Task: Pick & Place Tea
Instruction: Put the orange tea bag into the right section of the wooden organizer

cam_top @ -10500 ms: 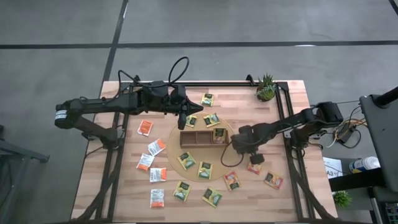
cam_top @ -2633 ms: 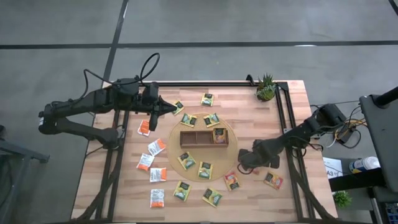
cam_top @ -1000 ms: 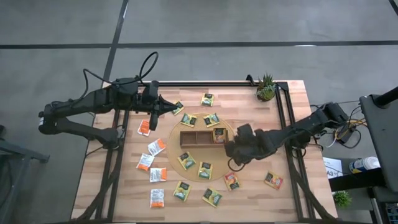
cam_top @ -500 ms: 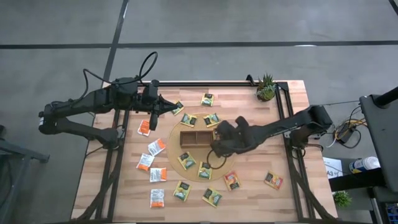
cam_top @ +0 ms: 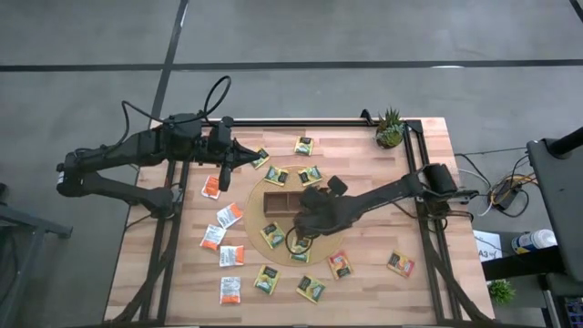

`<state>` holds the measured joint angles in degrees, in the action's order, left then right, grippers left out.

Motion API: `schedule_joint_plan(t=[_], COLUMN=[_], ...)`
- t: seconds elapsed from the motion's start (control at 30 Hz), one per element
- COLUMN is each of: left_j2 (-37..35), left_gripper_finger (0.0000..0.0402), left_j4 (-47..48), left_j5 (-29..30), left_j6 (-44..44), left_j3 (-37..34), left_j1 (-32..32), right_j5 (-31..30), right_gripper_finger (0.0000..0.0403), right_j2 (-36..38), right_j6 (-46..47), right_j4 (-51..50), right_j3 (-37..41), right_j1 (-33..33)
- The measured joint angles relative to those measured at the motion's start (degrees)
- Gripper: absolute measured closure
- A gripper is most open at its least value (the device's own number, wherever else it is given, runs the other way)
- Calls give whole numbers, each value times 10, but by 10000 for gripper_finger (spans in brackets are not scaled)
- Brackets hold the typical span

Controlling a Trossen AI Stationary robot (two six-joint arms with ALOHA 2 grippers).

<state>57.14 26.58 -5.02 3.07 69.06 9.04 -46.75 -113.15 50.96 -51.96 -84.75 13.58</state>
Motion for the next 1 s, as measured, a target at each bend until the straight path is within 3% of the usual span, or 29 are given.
schedule_joint_plan(t=[0.37,1.0], left_j2=[0,0], left_gripper_finger=[400,400], left_j4=[0,0], left_j5=[0,0], left_j6=[6,30], left_j3=[0,0], left_j1=[0,0], right_j5=[-44,-44], right_gripper_finger=[395,395], right_j2=[2,-1], right_j6=[93,164], right_j4=[-27,-27], right_j3=[8,50], right_j1=[1,1])
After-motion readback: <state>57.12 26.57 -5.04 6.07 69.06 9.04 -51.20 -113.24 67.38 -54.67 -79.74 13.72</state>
